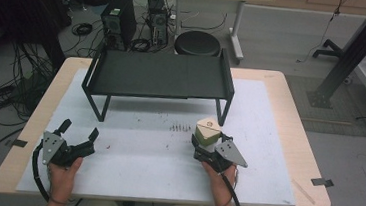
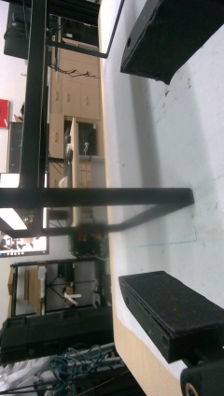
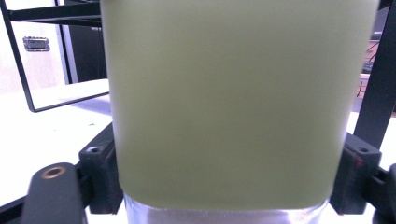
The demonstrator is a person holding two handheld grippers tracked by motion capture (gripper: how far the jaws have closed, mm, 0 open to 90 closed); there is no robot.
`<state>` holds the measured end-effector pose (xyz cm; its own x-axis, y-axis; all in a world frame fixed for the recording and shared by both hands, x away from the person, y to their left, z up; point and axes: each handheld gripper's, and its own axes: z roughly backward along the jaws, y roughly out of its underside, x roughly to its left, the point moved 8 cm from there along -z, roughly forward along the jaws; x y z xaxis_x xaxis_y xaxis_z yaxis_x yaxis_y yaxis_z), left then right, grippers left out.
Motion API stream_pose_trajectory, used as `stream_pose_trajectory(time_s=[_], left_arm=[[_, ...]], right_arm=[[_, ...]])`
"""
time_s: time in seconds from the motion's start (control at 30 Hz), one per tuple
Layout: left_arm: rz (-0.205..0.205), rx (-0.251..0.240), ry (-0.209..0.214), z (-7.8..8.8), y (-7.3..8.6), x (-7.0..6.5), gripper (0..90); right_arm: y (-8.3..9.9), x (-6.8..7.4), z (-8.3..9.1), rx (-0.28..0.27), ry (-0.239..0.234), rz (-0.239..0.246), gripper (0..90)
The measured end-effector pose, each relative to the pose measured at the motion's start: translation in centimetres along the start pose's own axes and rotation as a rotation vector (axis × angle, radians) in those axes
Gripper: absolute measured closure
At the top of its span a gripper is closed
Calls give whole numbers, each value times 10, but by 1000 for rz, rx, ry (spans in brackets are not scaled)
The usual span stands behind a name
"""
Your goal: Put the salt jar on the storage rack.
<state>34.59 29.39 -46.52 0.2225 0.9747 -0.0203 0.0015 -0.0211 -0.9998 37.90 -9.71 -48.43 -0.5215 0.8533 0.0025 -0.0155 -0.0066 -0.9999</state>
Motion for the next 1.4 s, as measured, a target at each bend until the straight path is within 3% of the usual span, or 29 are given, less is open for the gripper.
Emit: stream_pose_trajectory(time_s=[0.07, 1.4], left_arm=[[-1, 1, 0, 0, 0, 0, 19], [0, 0, 1, 0, 0, 0, 19]], right_arm=[[0, 1, 0, 2, -8, 8, 296], [0, 1, 0, 5, -9, 9, 300]])
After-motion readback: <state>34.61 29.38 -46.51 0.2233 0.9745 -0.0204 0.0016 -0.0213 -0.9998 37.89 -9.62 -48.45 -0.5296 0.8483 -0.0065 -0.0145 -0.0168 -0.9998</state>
